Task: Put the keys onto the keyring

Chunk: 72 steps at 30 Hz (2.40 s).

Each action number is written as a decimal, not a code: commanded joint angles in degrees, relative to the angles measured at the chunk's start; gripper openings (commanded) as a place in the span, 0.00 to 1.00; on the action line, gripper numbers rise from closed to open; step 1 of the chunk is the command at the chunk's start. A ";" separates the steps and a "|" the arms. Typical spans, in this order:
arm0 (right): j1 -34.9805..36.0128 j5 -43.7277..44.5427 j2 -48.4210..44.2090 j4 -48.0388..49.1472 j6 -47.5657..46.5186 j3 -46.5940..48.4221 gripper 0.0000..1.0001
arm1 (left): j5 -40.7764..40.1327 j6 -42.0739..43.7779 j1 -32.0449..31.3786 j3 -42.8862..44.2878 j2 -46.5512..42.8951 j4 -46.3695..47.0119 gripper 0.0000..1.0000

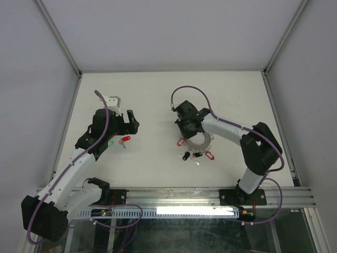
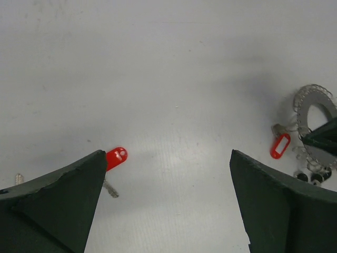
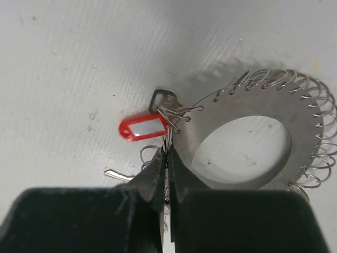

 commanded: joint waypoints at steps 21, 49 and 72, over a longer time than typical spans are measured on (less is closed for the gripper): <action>-8.42 -10.48 -15.28 5.21 4.48 -3.62 0.00 | -11.09 -3.56 -35.29 -3.00 12.82 24.59 0.99; -11.71 -26.95 -27.78 12.24 11.22 -12.15 0.00 | 7.31 12.78 -38.70 -30.55 2.73 72.84 0.97; -11.65 -33.25 -33.03 16.34 10.39 -16.89 0.00 | 16.09 39.27 -41.71 -24.08 15.20 79.82 0.44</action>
